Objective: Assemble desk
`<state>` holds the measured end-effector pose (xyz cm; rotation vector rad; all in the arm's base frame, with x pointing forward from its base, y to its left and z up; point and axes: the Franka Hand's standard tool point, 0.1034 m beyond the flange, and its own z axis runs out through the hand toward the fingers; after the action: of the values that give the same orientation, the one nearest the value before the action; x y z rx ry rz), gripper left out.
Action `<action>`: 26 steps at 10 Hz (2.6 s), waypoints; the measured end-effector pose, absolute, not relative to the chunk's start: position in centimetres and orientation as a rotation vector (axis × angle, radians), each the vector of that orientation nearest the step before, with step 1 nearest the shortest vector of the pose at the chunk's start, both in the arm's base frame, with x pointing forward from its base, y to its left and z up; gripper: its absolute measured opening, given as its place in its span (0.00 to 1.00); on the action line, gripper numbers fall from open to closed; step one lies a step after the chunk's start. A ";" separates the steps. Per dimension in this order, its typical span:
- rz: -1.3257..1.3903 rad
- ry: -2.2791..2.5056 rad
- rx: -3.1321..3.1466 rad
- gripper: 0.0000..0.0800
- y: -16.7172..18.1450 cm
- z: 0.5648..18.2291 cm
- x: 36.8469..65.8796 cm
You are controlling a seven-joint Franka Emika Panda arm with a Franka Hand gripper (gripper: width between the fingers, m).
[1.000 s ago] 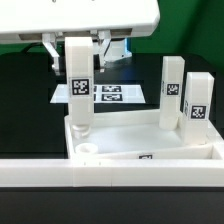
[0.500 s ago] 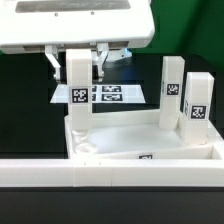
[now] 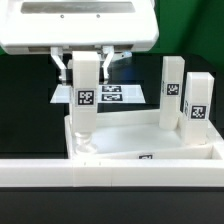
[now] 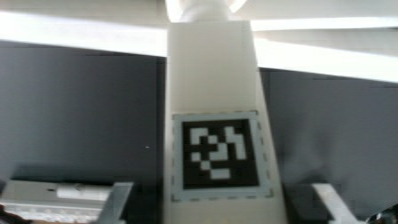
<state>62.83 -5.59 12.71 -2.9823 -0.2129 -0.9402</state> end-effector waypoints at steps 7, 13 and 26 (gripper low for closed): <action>-0.954 -0.188 -2.985 0.36 -6.2 11.7 62.7; -0.974 -0.191 -2.980 0.36 -5.9 11.6 62.8; -0.970 -0.196 -2.987 0.36 -5.8 11.7 61.8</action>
Offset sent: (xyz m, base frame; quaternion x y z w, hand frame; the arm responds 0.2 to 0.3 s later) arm 0.0000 0.0000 0.0000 0.0000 0.0650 0.0000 0.9979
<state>61.77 -5.76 11.70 -2.9874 -0.1956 -0.9698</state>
